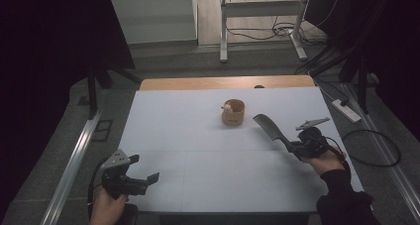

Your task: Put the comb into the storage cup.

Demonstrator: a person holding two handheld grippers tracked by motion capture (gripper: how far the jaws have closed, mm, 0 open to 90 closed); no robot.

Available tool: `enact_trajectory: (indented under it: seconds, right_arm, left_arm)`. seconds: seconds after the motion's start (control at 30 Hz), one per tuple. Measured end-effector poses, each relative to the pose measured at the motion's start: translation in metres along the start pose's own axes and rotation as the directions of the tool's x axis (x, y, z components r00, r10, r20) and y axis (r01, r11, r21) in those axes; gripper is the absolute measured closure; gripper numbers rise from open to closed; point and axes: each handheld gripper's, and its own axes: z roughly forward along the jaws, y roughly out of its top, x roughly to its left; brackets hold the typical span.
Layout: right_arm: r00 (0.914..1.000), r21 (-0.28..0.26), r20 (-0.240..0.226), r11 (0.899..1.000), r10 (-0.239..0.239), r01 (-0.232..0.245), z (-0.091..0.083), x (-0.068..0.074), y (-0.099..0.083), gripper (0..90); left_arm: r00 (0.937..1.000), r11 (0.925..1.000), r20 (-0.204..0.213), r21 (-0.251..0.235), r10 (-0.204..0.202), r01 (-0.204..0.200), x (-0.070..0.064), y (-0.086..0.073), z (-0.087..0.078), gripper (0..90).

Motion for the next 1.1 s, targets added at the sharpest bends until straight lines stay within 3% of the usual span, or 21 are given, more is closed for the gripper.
enact_trajectory:
  seconds: [0.2,0.5,1.1]
  right_arm:
    - [1.0000,-0.033,-0.007,0.999,-0.007,0.007,-0.006,0.006,-0.003,72.6]
    - [0.9994,-0.070,-0.017,0.997,-0.031,0.030,-0.013,0.015,-0.005,72.6]
    - [0.9946,-0.144,-0.035,0.985,-0.097,0.091,-0.025,0.026,-0.007,72.6]
  left_arm:
    - [0.9999,1.0000,0.016,-0.008,-0.003,0.003,0.001,0.003,0.001,0.0]
    - [0.9970,0.9999,0.076,-0.007,0.008,-0.008,0.003,0.012,0.007,0.3]
    - [0.9941,0.9999,0.107,-0.011,0.012,-0.011,0.009,0.038,0.026,0.0]
